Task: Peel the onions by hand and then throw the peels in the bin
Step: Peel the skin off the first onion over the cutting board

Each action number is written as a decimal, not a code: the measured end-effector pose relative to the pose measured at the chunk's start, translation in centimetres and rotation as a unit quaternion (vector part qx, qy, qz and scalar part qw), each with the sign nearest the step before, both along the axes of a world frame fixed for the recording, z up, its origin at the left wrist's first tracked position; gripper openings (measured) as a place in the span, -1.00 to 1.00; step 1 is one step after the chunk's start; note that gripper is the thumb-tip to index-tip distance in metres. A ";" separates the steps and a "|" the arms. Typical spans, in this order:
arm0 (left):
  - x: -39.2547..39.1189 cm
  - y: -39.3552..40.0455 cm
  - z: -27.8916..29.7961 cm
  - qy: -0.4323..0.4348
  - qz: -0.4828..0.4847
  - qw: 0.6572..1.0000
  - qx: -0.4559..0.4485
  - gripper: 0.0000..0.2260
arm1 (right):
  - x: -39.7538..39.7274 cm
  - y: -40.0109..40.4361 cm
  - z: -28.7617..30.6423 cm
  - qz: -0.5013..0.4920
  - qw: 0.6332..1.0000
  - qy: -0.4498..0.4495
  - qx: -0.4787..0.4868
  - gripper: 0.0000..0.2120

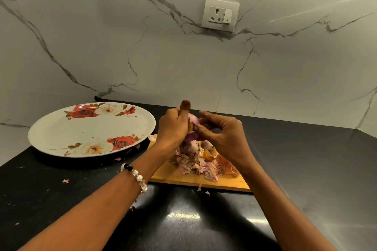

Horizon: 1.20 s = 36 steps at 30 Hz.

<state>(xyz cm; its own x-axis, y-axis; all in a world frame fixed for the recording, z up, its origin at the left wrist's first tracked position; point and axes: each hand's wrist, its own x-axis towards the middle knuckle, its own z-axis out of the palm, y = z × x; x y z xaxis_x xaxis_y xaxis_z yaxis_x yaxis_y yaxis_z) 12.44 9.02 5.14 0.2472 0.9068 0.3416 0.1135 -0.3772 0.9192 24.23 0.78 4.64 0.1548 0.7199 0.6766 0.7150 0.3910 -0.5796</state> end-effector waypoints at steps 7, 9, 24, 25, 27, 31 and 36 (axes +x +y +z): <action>-0.4 -0.6 1.0 0.013 0.011 0.990 0.140 -0.67 | 0.3 -0.2 0.3 0.015 0.998 -0.055 0.036 -0.69; -0.5 -0.7 1.1 0.016 0.008 0.988 0.152 -0.67 | -0.1 -0.1 0.3 0.000 0.994 -0.092 0.057 -0.72; -1.0 -0.6 1.5 -0.060 -0.026 0.998 0.019 -0.70 | 1.0 0.0 0.8 0.057 0.994 0.092 0.013 -0.77; -0.9 -0.6 1.4 -0.060 -0.026 0.998 0.021 -0.70 | 1.0 0.0 0.8 0.056 0.995 0.082 0.012 -0.73; -0.8 -0.5 1.2 -0.059 -0.023 0.998 0.022 -0.70 | 0.9 0.0 0.7 0.055 0.995 0.081 -0.006 -0.69; -0.6 0.1 0.5 -0.025 0.033 0.996 0.084 -0.66 | 0.8 -0.2 0.8 0.078 0.983 0.159 -0.051 -0.78; -0.4 0.1 -0.1 -0.014 0.071 0.980 0.187 -0.73 | -0.1 -0.3 0.6 0.108 0.968 0.205 -0.092 -0.61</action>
<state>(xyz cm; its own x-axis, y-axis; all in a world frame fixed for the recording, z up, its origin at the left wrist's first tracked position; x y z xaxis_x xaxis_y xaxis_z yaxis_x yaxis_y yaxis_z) 12.03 9.13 5.04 0.1132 0.7411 0.6618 0.1652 -0.6709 0.7230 24.18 0.53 5.26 0.2154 0.8677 0.4479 0.3232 0.3695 -0.8712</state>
